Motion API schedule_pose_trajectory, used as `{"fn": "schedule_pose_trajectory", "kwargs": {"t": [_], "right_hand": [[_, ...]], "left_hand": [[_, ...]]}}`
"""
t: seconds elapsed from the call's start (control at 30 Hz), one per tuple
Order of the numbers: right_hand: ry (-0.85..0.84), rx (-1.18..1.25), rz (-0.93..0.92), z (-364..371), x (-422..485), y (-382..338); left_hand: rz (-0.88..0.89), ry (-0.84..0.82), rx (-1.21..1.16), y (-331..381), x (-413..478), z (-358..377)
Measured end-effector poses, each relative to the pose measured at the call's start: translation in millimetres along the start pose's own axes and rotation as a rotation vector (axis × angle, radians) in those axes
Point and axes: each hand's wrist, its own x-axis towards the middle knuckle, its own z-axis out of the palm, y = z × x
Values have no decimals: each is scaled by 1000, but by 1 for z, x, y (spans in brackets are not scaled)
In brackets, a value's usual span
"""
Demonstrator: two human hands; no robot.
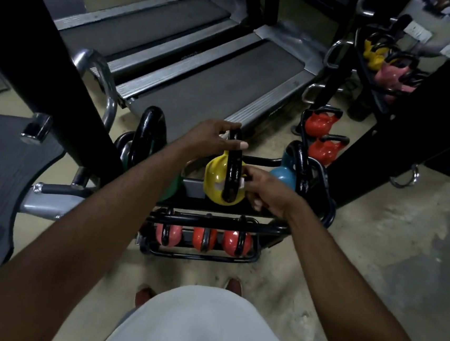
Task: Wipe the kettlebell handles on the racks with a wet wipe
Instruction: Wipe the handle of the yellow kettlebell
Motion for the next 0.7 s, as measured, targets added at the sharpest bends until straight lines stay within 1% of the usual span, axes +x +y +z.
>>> {"fn": "schedule_pose_trajectory", "kwargs": {"t": [0.07,0.1,0.13,0.17,0.23,0.3,0.37,0.4,0.43,0.5,0.53,0.57,0.63,0.7], "right_hand": [[104,-44,-125,10,-15,11],[185,-43,-171,18,-20,16],[292,-54,-214,28,-24,20],[420,-115,-275,37,-27,25],[651,-389,-455,50,-31,36],[773,-655,-660,55,-34,45],[787,-866,-859,52,-31,43],[790,-964,-915,51,-27,38],[799,-1041,-933,51,-22,31],[810,-1162,-889,56,-13,21],[773,-1243,-858,62,-10,23],[701,-1330,-841,67,-8,28],[552,-1455,-874,67,-9,38],[520,-1406,-911,55,-12,38]], "left_hand": [[2,13,11,-1,1,0],[-3,19,3,-2,1,-1],[-7,20,-18,-3,2,-1],[-11,16,-43,-4,3,-1],[-11,10,-74,-3,3,0],[-10,3,-83,-2,3,-1],[-11,-9,-85,1,3,-2],[-11,-15,-76,2,3,-2],[-14,-20,-67,2,3,-2],[-17,-24,-58,3,3,-4],[-9,-27,-51,4,2,-4],[-3,-29,-37,5,2,-5],[13,-27,-1,6,1,-5],[14,-32,18,7,1,-5]]}}
